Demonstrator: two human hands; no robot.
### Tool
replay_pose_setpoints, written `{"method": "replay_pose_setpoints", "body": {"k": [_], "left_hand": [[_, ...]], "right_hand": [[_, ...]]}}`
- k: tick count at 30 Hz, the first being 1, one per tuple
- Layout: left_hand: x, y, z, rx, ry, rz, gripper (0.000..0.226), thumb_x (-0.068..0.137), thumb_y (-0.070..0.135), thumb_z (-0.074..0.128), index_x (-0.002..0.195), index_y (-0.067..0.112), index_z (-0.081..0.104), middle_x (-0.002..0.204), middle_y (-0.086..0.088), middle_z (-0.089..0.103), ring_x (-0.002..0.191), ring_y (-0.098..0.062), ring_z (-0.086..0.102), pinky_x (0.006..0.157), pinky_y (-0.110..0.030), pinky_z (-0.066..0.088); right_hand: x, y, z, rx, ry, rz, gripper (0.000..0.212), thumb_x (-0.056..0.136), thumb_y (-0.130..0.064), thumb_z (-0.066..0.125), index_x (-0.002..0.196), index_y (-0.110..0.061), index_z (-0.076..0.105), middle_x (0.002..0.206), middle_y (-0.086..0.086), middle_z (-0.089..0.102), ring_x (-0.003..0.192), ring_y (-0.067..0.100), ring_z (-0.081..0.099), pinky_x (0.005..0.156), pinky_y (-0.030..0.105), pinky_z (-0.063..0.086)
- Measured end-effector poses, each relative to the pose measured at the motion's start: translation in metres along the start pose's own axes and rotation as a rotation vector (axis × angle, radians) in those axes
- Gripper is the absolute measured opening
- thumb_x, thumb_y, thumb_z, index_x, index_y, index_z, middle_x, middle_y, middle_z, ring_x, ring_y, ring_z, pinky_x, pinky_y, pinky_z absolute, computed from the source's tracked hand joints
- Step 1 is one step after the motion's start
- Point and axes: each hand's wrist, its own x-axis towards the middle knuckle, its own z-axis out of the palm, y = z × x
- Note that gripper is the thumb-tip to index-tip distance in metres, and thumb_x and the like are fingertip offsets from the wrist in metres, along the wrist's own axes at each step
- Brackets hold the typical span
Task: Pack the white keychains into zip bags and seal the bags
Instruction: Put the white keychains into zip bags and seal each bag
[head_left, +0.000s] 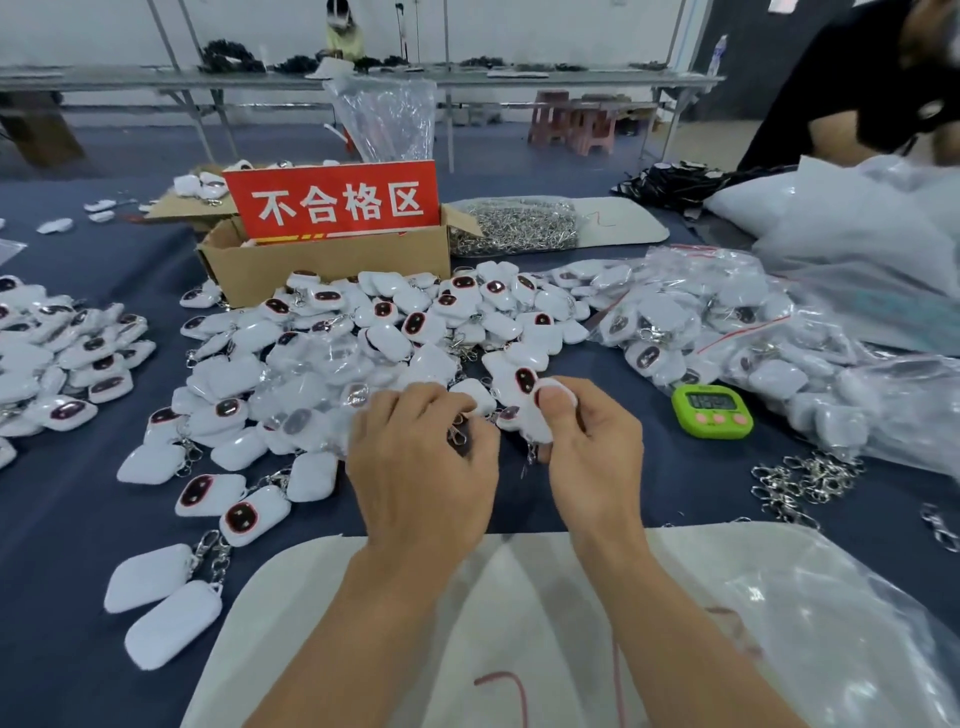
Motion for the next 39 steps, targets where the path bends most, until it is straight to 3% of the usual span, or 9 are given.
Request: {"method": "replay_pose_setpoints", "body": {"k": [4,7,11,14,16,19,22,31,39], "left_hand": [[-0.002,0.006,0.001,-0.445,-0.376,-0.264,0.039,0.089,0.051,0.052,0.118,0.037,0.074,0.078,0.020,0.068,0.080,0.000,0.062,0.075,-0.014,0.044],[0.001,0.002,0.006,-0.490,-0.496,-0.299,0.033,0.090,0.052,0.050,0.115,0.047,0.071,0.081,0.014,0.073,0.077,-0.005,0.066,0.079,-0.035,0.055],[0.003,0.002,0.011,-0.545,-0.513,-0.376,0.021,0.087,0.041,0.057,0.100,0.048,0.072,0.062,-0.006,0.063,0.060,-0.026,0.055,0.065,-0.044,0.051],[0.004,0.000,0.012,-0.583,-0.568,-0.418,0.013,0.090,0.030,0.063,0.093,0.034,0.075,0.057,-0.002,0.061,0.052,-0.014,0.046,0.056,-0.038,0.047],[0.005,-0.002,0.011,-0.580,-0.573,-0.450,0.019,0.085,0.027,0.067,0.093,0.043,0.075,0.055,0.008,0.063,0.050,-0.006,0.049,0.052,-0.021,0.042],[0.007,-0.007,0.010,-0.614,-0.594,-0.519,0.027,0.073,0.036,0.067,0.088,0.057,0.074,0.061,0.006,0.067,0.056,-0.007,0.059,0.063,-0.020,0.046],[0.010,-0.012,0.011,-0.694,-0.628,-0.570,0.015,0.073,0.036,0.068,0.083,0.037,0.079,0.069,0.006,0.071,0.065,-0.006,0.061,0.073,-0.031,0.052],[0.009,-0.007,0.013,-0.775,-0.495,-0.598,0.027,0.072,0.028,0.069,0.095,0.033,0.083,0.088,0.011,0.079,0.084,-0.005,0.074,0.075,-0.017,0.053],[0.012,-0.008,0.011,-0.768,-0.550,-0.578,0.019,0.073,0.029,0.068,0.084,0.035,0.082,0.079,-0.001,0.077,0.071,-0.011,0.064,0.072,-0.027,0.053]], "right_hand": [[-0.004,-0.005,-0.006,0.059,-0.219,0.142,0.022,0.096,-0.030,0.057,0.084,-0.021,0.073,0.064,0.006,0.064,0.048,0.018,0.050,0.047,0.027,0.040],[0.003,-0.006,-0.007,0.124,-0.415,0.257,0.015,0.091,-0.018,0.060,0.090,-0.012,0.073,0.073,0.009,0.066,0.054,0.019,0.053,0.047,0.027,0.039],[0.010,-0.002,-0.010,0.271,-0.454,0.360,0.025,0.074,-0.011,0.060,0.093,0.001,0.070,0.076,0.015,0.067,0.059,0.017,0.053,0.051,0.026,0.040],[0.012,0.001,-0.008,0.165,-0.411,0.342,0.021,0.078,-0.015,0.062,0.090,-0.001,0.071,0.071,0.013,0.064,0.056,0.017,0.051,0.047,0.024,0.037],[0.016,0.003,-0.006,0.108,-0.393,0.349,0.025,0.084,-0.015,0.067,0.096,0.006,0.068,0.070,0.014,0.061,0.054,0.017,0.051,0.046,0.025,0.036],[0.020,0.004,-0.006,0.159,-0.392,0.419,0.020,0.093,-0.005,0.062,0.101,0.013,0.066,0.071,0.016,0.063,0.053,0.019,0.053,0.045,0.026,0.035],[0.022,0.001,-0.004,0.147,-0.399,0.437,0.023,0.095,-0.004,0.061,0.103,0.017,0.063,0.075,0.021,0.062,0.055,0.021,0.052,0.046,0.028,0.035],[0.019,0.000,-0.005,0.105,-0.375,0.431,0.018,0.091,-0.003,0.063,0.097,0.014,0.067,0.074,0.017,0.066,0.057,0.021,0.056,0.049,0.027,0.045],[0.017,0.000,-0.005,-0.025,-0.362,0.402,0.013,0.091,-0.007,0.065,0.083,-0.001,0.073,0.071,0.012,0.070,0.060,0.021,0.062,0.061,0.033,0.050]]}}
